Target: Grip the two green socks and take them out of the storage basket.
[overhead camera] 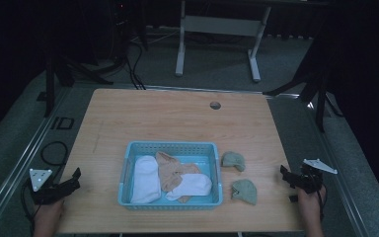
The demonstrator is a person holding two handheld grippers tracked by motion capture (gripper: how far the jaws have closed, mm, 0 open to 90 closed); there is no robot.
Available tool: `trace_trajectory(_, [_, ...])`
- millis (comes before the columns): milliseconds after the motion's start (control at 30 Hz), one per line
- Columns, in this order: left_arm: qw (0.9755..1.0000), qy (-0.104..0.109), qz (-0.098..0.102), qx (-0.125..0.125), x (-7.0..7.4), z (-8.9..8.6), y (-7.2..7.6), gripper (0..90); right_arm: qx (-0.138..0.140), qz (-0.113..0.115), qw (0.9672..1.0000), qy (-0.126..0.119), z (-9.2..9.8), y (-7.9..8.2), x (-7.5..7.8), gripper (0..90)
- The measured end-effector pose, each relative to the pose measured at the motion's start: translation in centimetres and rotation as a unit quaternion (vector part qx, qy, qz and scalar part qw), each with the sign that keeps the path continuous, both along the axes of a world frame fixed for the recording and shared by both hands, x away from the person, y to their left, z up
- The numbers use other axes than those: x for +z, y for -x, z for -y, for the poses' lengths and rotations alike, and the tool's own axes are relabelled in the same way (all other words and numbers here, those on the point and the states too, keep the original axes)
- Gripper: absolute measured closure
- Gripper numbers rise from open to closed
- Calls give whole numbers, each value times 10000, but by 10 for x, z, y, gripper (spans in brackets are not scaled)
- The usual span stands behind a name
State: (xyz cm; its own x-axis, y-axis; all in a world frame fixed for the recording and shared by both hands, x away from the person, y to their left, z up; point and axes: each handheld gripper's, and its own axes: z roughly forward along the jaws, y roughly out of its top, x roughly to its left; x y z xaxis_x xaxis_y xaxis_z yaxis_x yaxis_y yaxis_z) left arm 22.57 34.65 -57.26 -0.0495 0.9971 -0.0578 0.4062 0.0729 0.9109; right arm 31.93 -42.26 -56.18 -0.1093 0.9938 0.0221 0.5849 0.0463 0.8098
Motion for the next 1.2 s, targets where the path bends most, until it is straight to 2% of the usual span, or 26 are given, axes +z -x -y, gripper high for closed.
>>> trace_trajectory(33, [10000,0,0,0,0,0,0,7,0,0,10000,0,0,0,0,104])
trace_trajectory(133, [10000,0,4,-2,0,0,0,7,-256,297,9991,-154,1,10,1,104])
trace_trajectory(167, [10000,0,5,3,0,0,0,7,-256,297,9991,-154,1,10,1,104])
trace_trajectory(200, [10000,2,2,1,0,0,0,7,-361,372,9983,-266,2,14,1,104])
trace_trajectory(233, [10000,3,-2,-4,0,0,0,7,-361,372,9983,-266,2,14,1,104])
trace_trajectory(267, [10000,6,2,-2,0,0,0,7,-449,529,9973,-241,2,19,1,105])
trace_trajectory(300, [10000,6,2,-2,0,0,0,7,-460,593,9969,-234,1,20,1,104])
trace_trajectory(433, [10000,0,7,-5,0,0,0,7,-520,659,9962,-227,2,23,1,105])
trace_trajectory(467, [10000,-3,7,-10,0,0,0,7,-640,725,9953,-44,0,26,1,105])
trace_trajectory(600, [10000,-3,3,-8,0,0,0,7,-688,850,9940,-45,1,29,1,104])
trace_trajectory(667, [10000,8,4,-14,0,0,0,7,-841,1028,9910,-139,4,33,1,105])
trace_trajectory(933, [10000,-3,0,-21,0,0,0,7,-722,855,9936,-151,3,29,1,128])
trace_trajectory(1200, [10000,-8,7,-28,0,0,1,7,-709,832,9937,-256,5,29,1,128])
